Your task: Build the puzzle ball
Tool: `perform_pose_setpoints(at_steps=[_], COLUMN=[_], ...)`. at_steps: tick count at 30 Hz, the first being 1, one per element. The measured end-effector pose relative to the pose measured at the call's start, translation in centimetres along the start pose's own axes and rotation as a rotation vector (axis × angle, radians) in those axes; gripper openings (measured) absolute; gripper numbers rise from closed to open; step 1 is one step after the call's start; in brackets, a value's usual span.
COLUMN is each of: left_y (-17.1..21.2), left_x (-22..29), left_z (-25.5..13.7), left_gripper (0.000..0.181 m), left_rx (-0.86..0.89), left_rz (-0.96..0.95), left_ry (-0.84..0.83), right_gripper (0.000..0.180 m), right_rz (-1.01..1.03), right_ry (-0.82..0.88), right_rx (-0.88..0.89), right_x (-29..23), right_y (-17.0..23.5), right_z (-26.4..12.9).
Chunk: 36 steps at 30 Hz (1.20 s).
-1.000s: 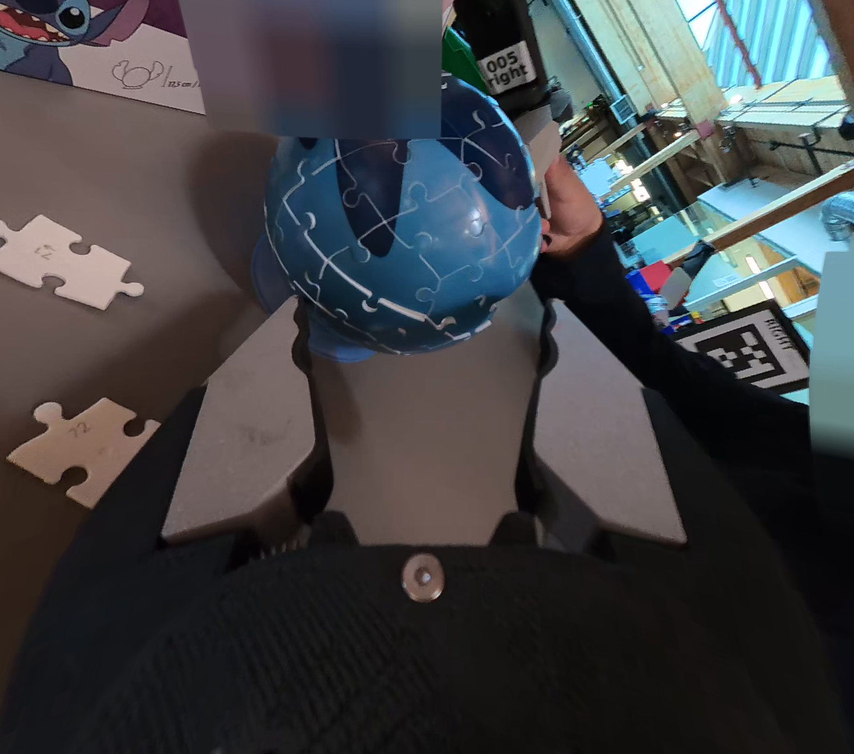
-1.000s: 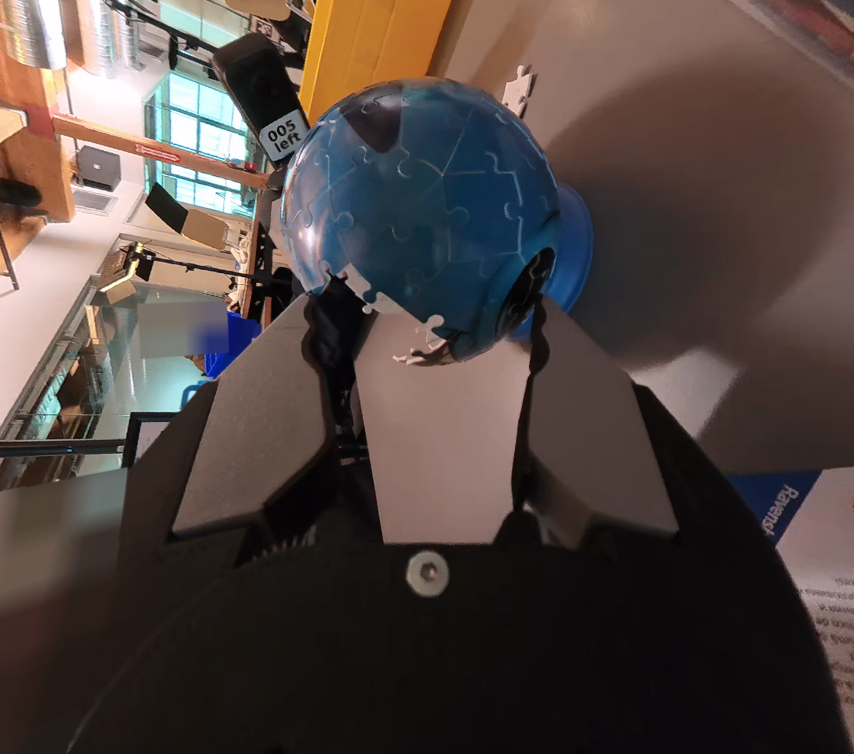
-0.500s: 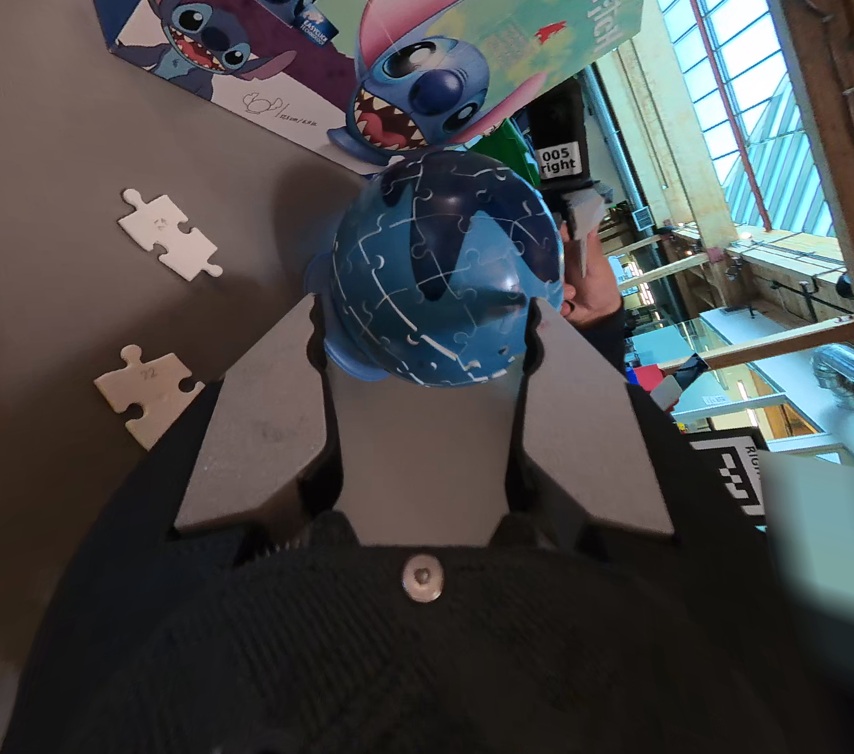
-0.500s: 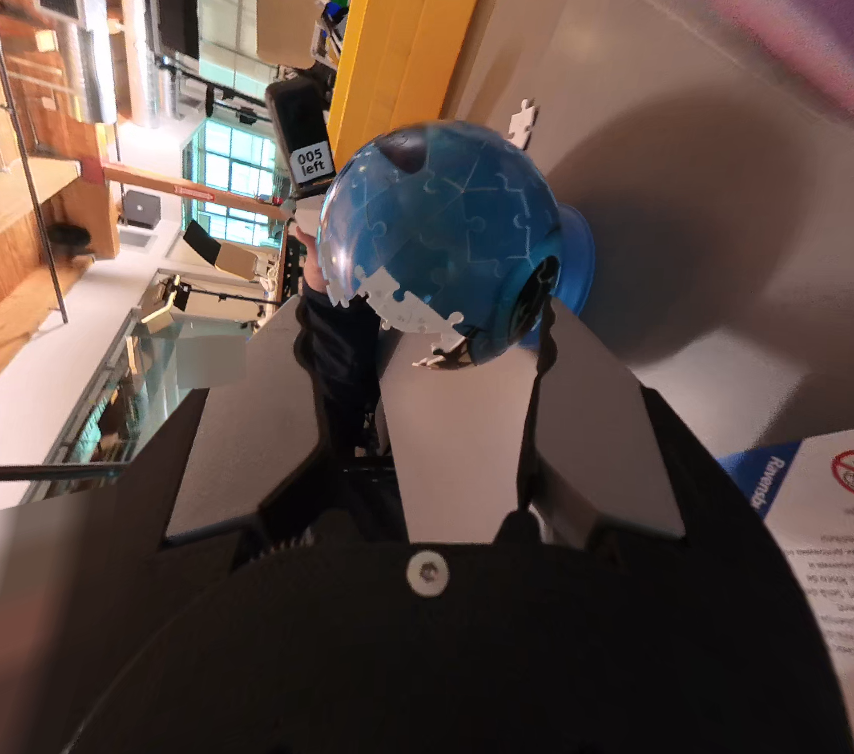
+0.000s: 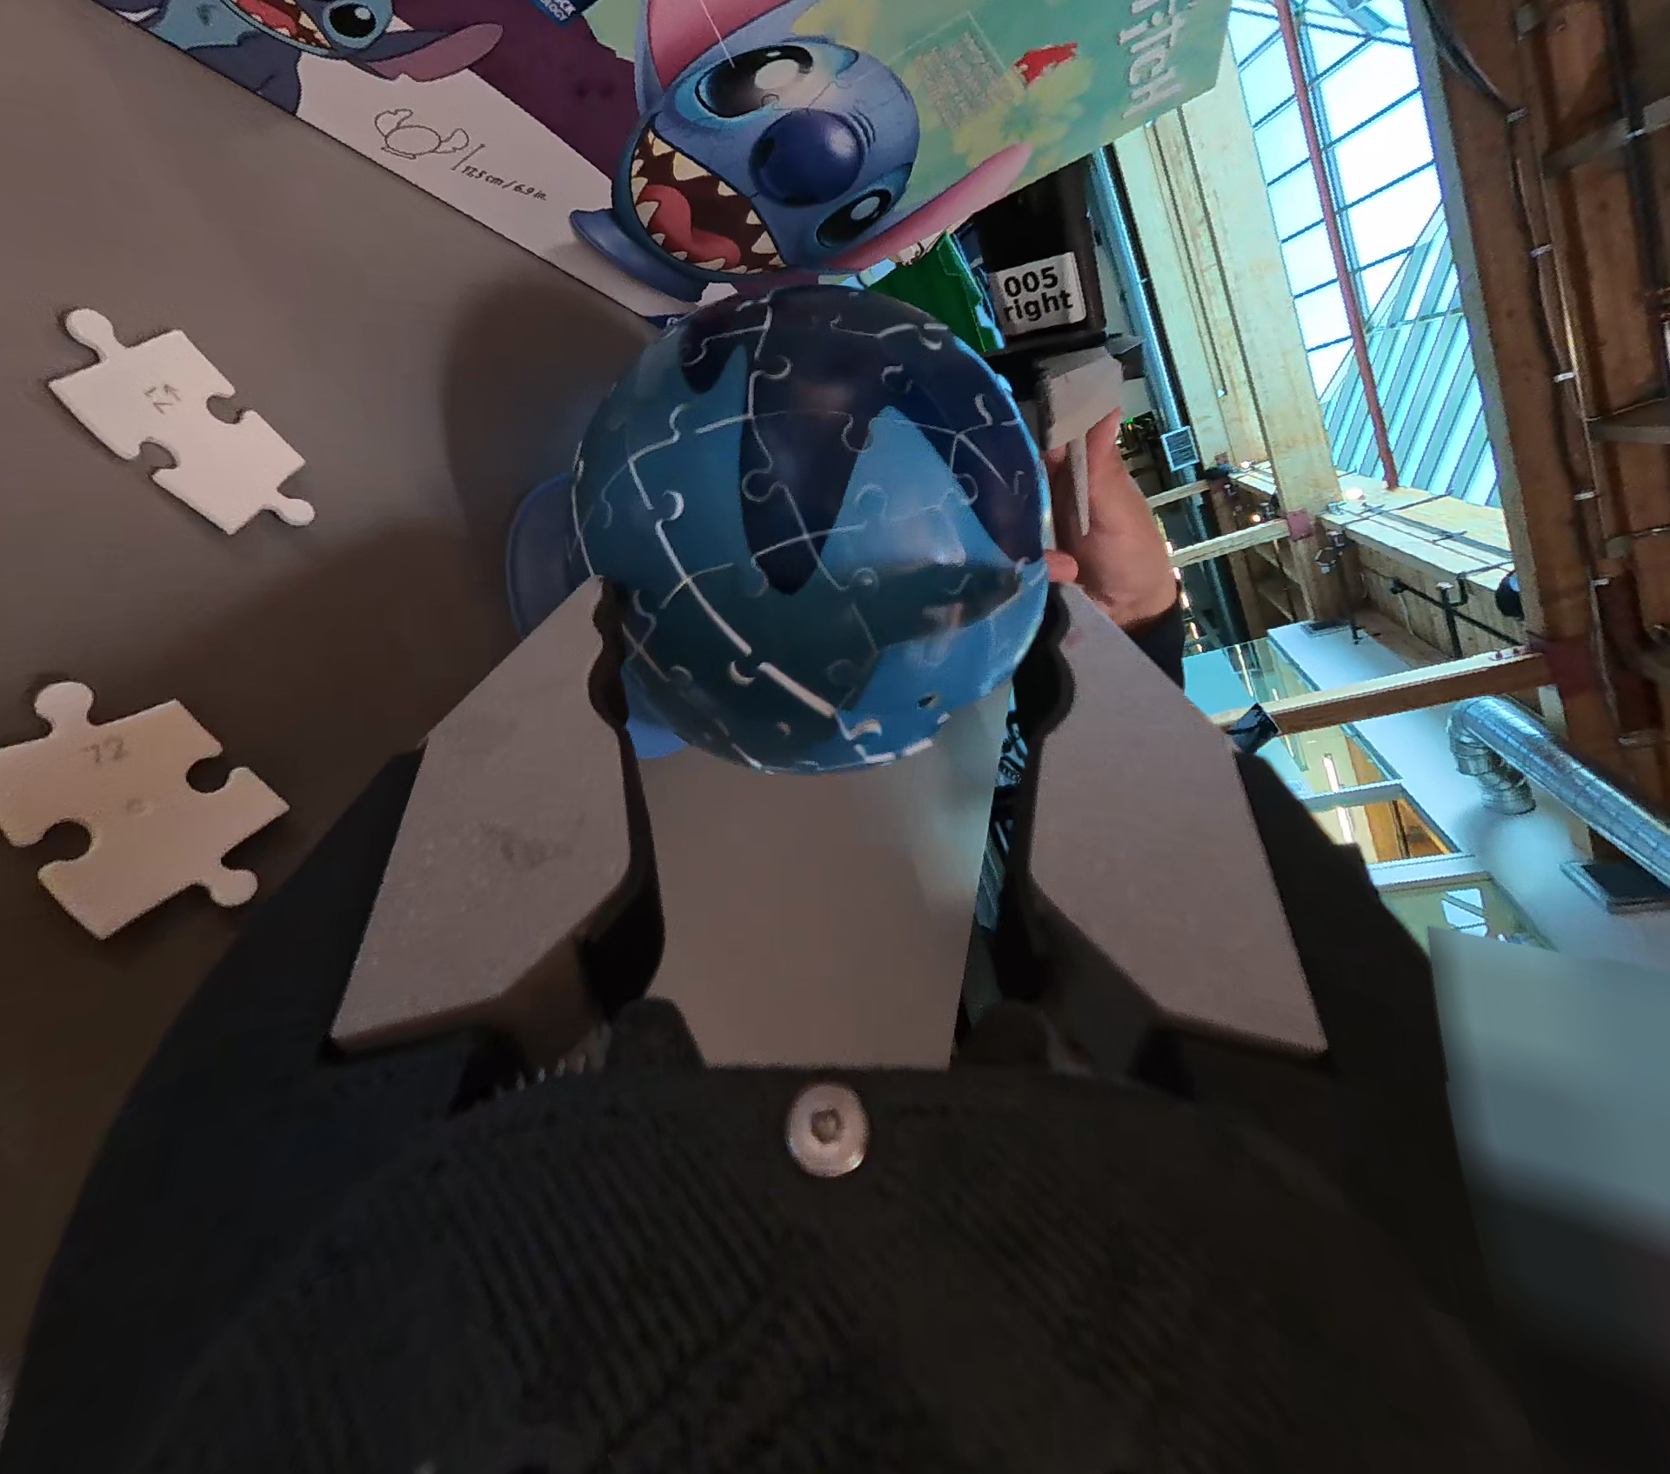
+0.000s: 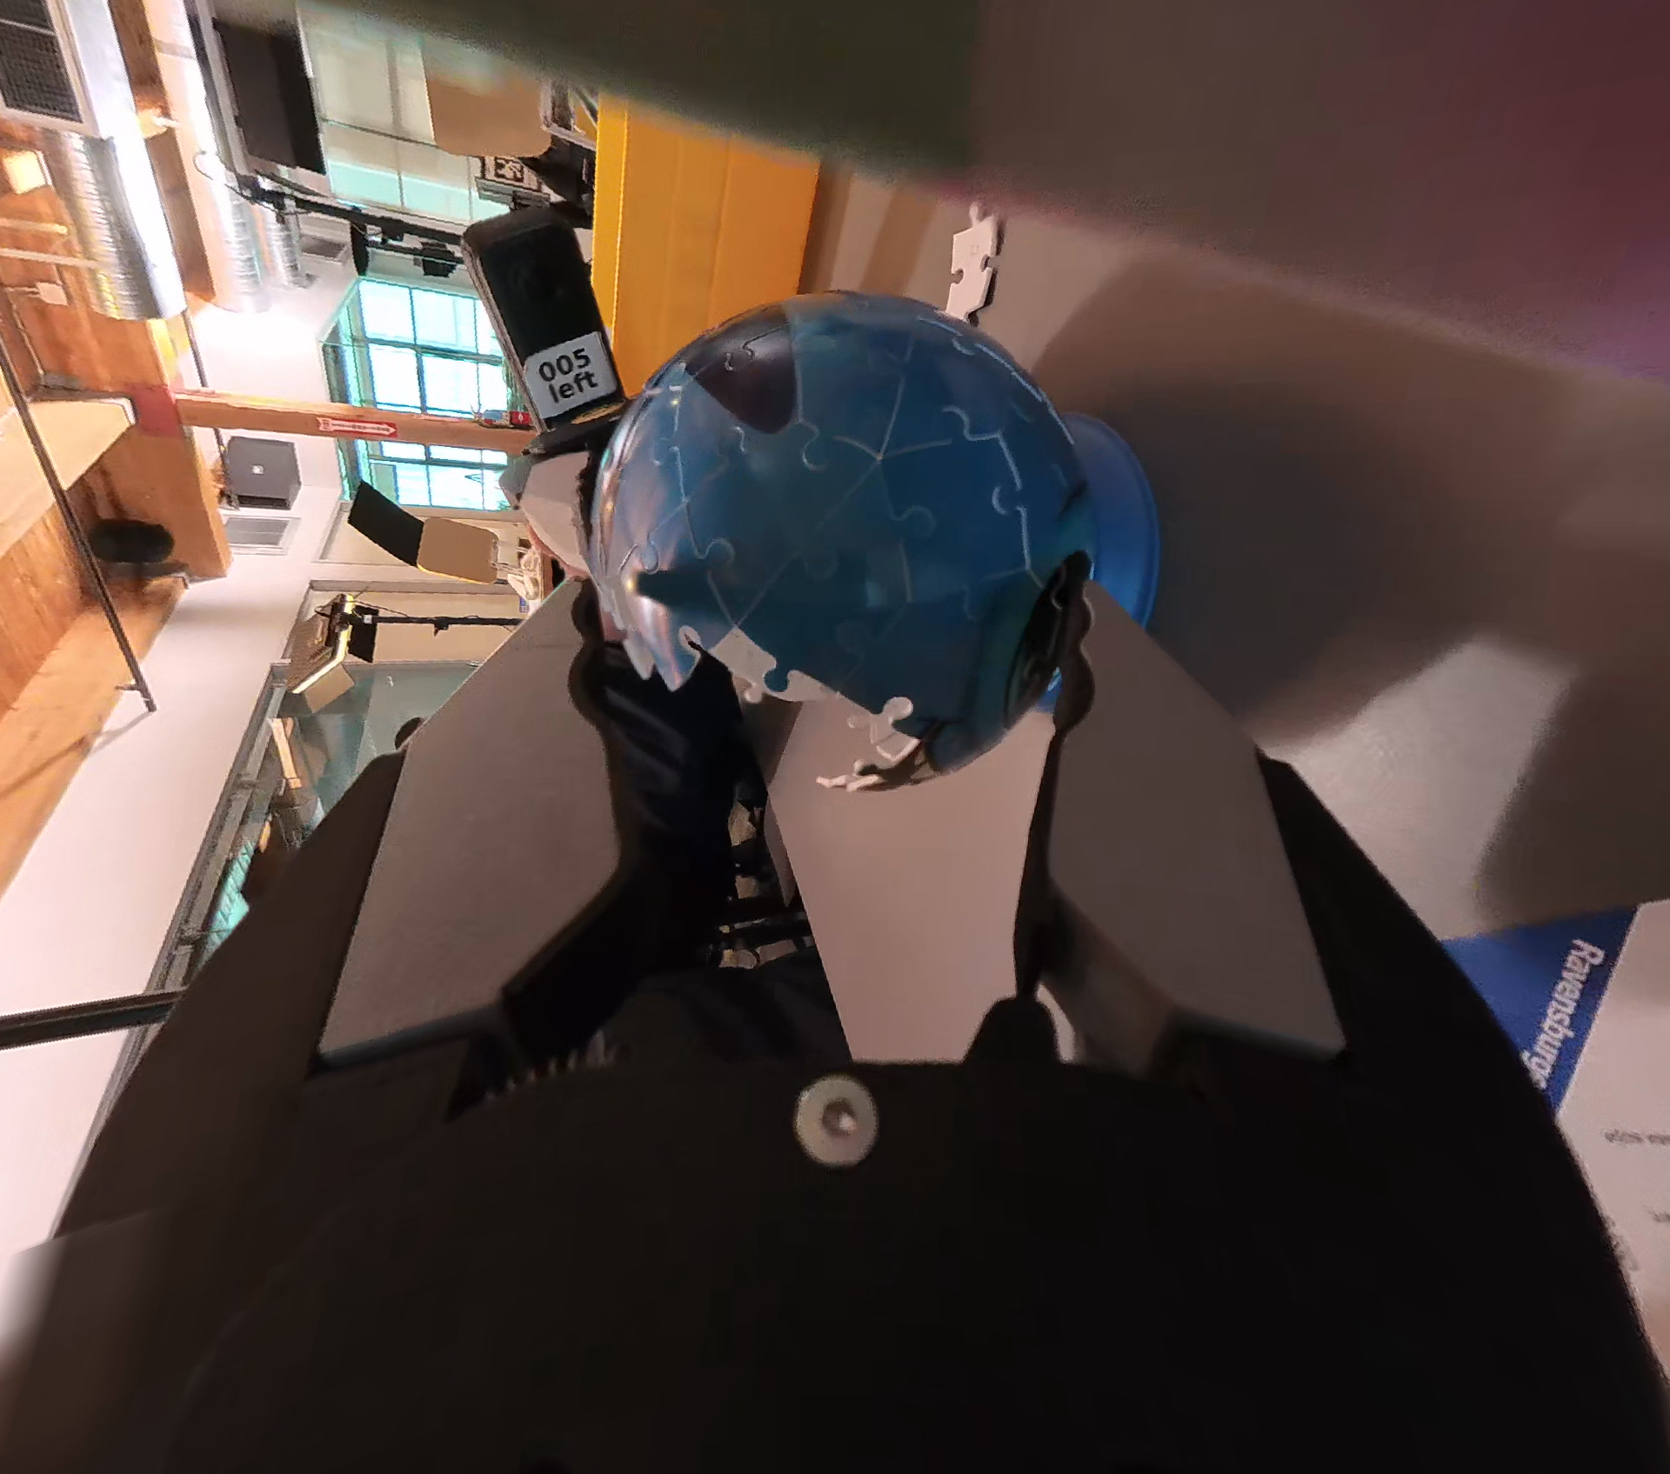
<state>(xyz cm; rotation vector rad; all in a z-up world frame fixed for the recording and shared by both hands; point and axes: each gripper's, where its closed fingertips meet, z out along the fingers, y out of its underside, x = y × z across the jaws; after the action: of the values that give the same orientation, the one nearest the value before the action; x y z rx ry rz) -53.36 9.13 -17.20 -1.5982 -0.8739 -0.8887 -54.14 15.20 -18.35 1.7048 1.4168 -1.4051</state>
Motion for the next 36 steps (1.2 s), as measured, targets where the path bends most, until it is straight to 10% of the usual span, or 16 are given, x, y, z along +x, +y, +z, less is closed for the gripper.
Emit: perform_pose_setpoints(at_steps=[22, 36], left_y=[0.7, 0.3], left_x=[0.5, 0.3], left_z=[0.6, 0.6], left_gripper=[0.102, 0.099], left_rx=[-0.049, -0.012], left_rz=[0.151, 0.472], left_ry=[0.096, 0.013], right_gripper=[0.105, 0.108], right_rz=[-0.081, -0.48], right_ry=[-0.067, -0.01], right_rx=[0.029, 0.107], right_x=[0.5, -0.8], right_y=[0.9, 1.1], right_z=[0.5, 1.0])
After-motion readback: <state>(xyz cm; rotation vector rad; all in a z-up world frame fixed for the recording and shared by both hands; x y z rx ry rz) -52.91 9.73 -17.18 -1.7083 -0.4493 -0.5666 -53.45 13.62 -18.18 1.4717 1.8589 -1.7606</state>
